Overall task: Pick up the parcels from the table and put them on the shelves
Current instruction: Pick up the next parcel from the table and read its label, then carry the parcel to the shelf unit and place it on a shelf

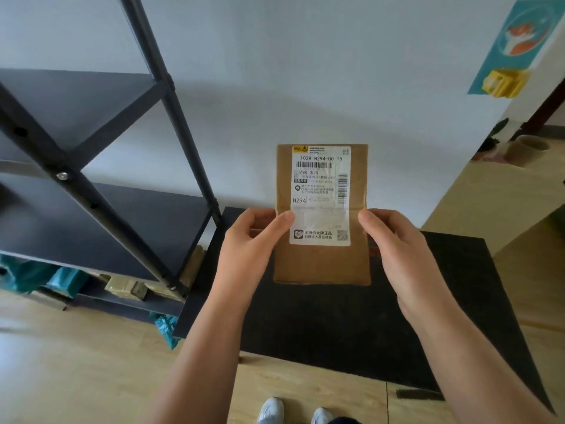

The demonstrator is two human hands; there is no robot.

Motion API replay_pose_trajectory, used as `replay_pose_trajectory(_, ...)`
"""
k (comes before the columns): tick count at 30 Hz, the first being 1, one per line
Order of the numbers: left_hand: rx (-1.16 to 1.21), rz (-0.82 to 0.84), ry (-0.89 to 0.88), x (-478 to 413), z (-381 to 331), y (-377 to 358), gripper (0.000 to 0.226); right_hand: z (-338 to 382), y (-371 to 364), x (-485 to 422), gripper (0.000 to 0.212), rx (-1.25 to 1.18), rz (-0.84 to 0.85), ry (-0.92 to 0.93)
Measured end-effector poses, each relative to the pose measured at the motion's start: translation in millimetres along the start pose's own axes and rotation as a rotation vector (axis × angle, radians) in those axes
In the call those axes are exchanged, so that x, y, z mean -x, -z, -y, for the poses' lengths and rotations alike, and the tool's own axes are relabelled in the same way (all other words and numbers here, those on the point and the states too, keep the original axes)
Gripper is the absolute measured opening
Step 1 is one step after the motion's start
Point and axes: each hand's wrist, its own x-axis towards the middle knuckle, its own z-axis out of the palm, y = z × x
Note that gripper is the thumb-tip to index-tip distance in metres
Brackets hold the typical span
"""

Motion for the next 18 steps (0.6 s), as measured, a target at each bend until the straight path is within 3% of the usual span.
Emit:
replay_pose_trajectory(8,0.048,-0.198,0.070,35.8,31.9,53.3,0.030,-2.5,-55.4,19.2,0.025,0.045,0.210,0.011)
replay_pose_trajectory(18,0.164,-0.352,0.144,82.6,66.8,183.4,0.029,20.1,-168.6,87.5,0.023,0.097,0.391,0.069)
